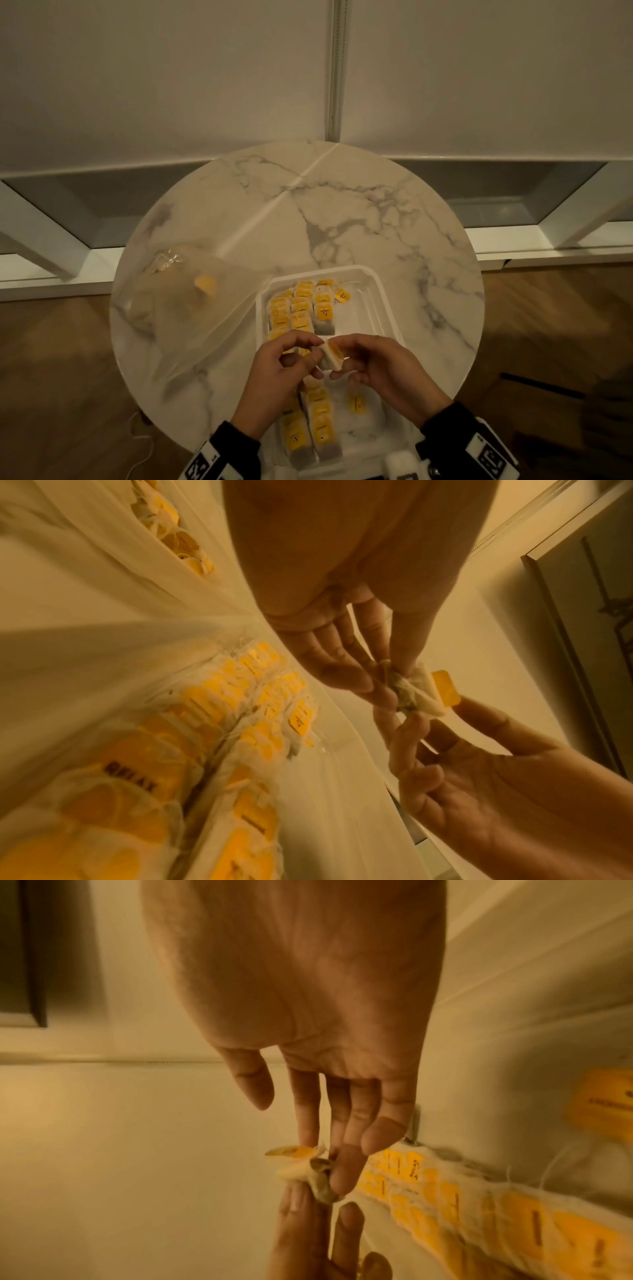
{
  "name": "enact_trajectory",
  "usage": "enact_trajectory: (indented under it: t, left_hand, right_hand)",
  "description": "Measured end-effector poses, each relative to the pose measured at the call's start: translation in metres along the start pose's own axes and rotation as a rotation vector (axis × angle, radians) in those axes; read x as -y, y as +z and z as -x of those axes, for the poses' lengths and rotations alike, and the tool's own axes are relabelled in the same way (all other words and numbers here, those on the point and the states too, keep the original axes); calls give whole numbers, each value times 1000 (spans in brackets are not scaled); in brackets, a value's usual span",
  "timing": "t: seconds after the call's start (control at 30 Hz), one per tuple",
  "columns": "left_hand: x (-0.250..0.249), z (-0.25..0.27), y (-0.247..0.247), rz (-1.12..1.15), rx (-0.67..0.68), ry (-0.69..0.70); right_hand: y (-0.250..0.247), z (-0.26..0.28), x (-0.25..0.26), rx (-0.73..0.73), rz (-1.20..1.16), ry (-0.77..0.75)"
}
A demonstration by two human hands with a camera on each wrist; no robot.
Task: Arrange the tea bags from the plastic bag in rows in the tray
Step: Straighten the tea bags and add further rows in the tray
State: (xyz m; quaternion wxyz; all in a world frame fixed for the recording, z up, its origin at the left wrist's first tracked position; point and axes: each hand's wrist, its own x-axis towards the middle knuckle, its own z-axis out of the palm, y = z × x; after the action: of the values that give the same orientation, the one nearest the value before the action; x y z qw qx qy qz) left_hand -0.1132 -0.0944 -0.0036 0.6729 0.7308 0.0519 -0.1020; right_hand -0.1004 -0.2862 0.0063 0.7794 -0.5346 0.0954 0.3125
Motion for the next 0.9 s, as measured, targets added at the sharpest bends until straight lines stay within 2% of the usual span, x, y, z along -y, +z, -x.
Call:
enact_trajectory:
  t: [0.07,0.27,0.37,0.5,0.6,0.77,0.9]
  left_hand:
    - [1,-1,0,13,-35,-2]
    - [5,-1,2,-64,-79,75]
    - [8,-1,1,-129,-102,106]
    - [12,0,-2,-214,-114,105]
    - [15,0,-7,-283,-89,84]
    - [20,4,-21,-333,-81,104]
    - [26,10,-35,-371,-86,106]
  right_hand:
    - [-1,-2,3,6,5,-13]
    - [-1,-13,5,-90,330,-139]
    - [0,-18,10,-139,363,-171]
    - [1,-26,17,-114,442,-179]
    - [-4,-36,27,-84,672,-197]
    - [-7,-59,36,13,1120,-82]
    - [1,-77,43,152,1349,60]
